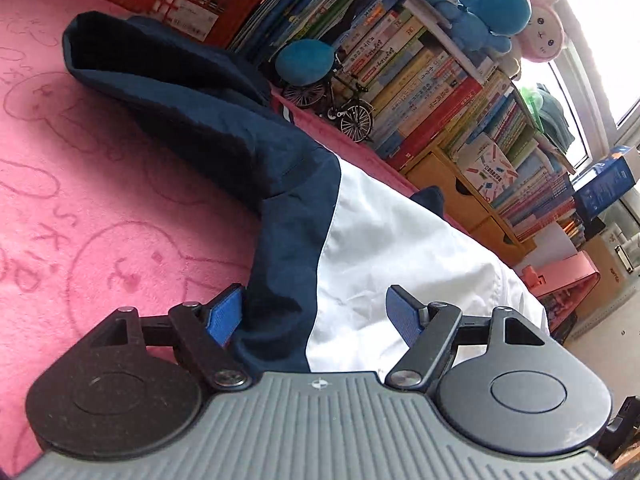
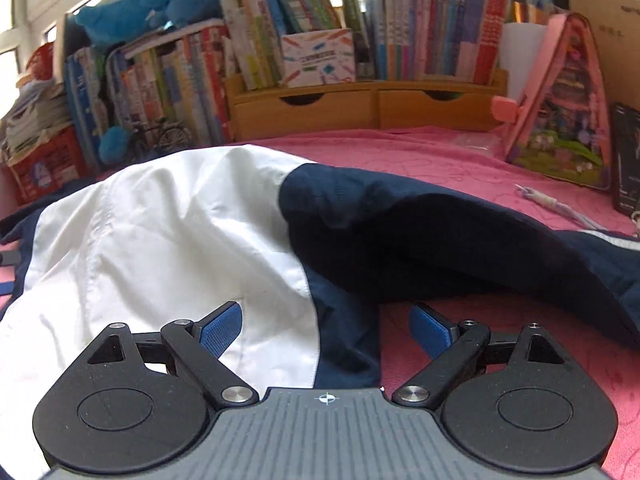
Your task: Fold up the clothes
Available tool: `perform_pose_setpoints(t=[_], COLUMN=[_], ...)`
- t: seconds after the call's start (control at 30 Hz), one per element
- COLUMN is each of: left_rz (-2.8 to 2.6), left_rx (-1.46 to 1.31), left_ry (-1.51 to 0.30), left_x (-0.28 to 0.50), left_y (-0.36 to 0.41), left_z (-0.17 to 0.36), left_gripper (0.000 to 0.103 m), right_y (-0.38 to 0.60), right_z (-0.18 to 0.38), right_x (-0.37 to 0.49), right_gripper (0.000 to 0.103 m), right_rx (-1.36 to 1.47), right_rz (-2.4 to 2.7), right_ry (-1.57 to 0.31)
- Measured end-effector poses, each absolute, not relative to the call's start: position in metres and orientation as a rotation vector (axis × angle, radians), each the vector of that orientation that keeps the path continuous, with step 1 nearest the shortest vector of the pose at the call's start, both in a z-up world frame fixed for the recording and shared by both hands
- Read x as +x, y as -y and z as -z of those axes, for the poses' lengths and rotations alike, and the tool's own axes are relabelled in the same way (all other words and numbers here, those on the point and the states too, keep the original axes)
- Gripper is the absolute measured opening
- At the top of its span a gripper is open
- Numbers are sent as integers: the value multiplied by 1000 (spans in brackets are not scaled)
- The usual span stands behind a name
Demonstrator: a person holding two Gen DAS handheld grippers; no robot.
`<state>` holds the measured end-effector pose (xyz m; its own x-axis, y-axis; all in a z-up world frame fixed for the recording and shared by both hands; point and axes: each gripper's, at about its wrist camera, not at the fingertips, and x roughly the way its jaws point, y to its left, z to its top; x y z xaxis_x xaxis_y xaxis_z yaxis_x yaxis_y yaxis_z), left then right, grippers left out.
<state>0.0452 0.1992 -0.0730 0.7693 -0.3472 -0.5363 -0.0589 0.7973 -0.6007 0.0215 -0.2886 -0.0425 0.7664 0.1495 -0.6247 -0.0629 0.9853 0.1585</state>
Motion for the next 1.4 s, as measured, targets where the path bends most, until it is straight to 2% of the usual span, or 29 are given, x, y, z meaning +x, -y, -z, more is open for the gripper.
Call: perform_pose_setpoints(t=[0.03,0.07,0.1,0.13,0.17,0.2,0.23,0.3,0.37,0.43,0.5,0.57,0.67,0.73,0.93,1.13,1.27,1.33,1.37,1.4], left_rz=[162,146,130,125,143,175,205,222,184,155,196,281,417,486,504,537,573,586,592,596], left_rx=[-635,-632,-632,-632,-634,-628,-612,-557,-448,-332,-276,-255,-278,-285,-194,-311,-422,-473,-497,-512], left_ry=[-681,-684,-697,-709,-697,-676,-661,-648,-626,-576,-522,-489,-510,-551,-642,-686,-690,-691,-692,-692], left_x=[49,51,53,54,49,43,35,18,0,-15,-23,-21,-8,4,18,23,28,29,30,30], left_y=[-196,-193,-191,-188,-186,-184,-185,-191,-196,-195,-185,-164,-118,-87,-35,-54,-69,-74,-76,-77], left_z=[74,74,75,76,75,71,65,54,39,21,2,-12,-8,4,44,69,74,77,79,80], left_gripper=[71,49,18,9,6,6,6,9,12,14,21,29,35,42,43,43,44,44,44,44], right_y=[292,294,296,298,299,299,301,303,307,313,318,324,312,297,222,159,152,144,140,136], right_z=[46,50,54,58,57,55,51,44,36,17,-10,-38,-60,-57,-12,35,51,57,57,55], right_x=[26,30,35,39,38,34,28,13,-2,-7,-1,4,48,91,191,246,274,274,269,264], right_gripper=[93,85,58,45,36,20,17,17,21,33,58,68,76,77,77,81,79,68,58,36], right_rx=[154,180,208,236,240,235,216,143,29,12,65,118,148,145,-124,-339,-290,-294,-306,-323], right_rz=[-115,-130,-150,-169,-190,-212,-235,-270,-291,-323,-357,-391,-352,-306,-335,-454,-544,-556,-566,-579], right_ry=[-697,-716,-737,-759,-765,-766,-771,-788,-817,-811,-751,-690,-581,-572,-663,-772,-919,-963,-959,-948])
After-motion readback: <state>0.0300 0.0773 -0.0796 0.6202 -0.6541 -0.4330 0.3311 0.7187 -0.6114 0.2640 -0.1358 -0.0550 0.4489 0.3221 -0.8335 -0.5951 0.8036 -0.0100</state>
